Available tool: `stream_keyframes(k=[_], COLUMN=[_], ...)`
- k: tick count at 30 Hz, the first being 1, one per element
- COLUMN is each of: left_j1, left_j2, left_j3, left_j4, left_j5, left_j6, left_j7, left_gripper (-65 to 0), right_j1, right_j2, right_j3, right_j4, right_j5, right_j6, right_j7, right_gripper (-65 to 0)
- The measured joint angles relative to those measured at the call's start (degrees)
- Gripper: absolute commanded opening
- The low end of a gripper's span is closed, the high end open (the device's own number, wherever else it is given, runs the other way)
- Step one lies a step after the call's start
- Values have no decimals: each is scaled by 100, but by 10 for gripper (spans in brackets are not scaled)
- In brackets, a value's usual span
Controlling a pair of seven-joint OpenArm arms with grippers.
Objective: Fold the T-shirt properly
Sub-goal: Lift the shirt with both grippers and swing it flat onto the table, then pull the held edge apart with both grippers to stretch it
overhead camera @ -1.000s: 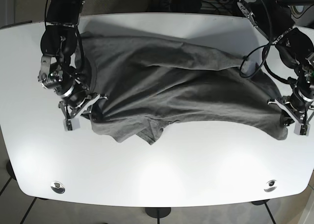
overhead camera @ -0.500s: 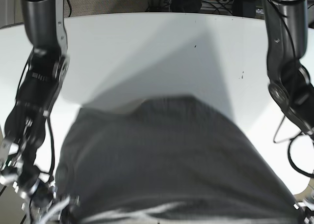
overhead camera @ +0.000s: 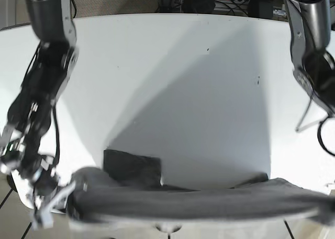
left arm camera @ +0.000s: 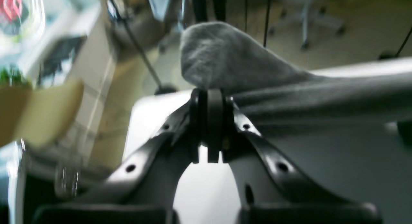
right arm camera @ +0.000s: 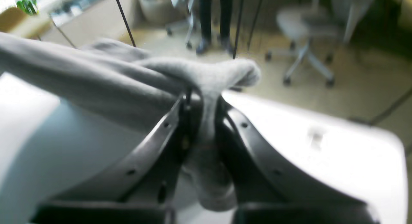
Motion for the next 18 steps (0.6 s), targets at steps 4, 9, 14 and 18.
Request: stream_keyframes(k=[4, 9, 14, 18], left_j1=[1690, 3762, 4846, 5547], left_j2=[129, 651, 1058, 1182], left_j3=[-551, -1263, -1541, -1733], left_j4=[713, 1611, 2055, 2271], left_j5=[-96, -37, -35, 0], left_j6=[-63, -63, -61, -61], left_j7=[-48, -11, -48, -42], left_gripper=[-650, -650, -650, -650], right_j1=[-1775, -3545, -4419, -5036], right_j2=[-258, -612, -710, -754], right_j3=[343, 723, 774, 942], right_j4=[597, 968, 968, 968], right_j5=[-17, -24, -24, -24], right_j6=[-7, 2, -7, -7], right_j7=[-2, 9, 48, 66], right_gripper=[-629, -629, -629, -629])
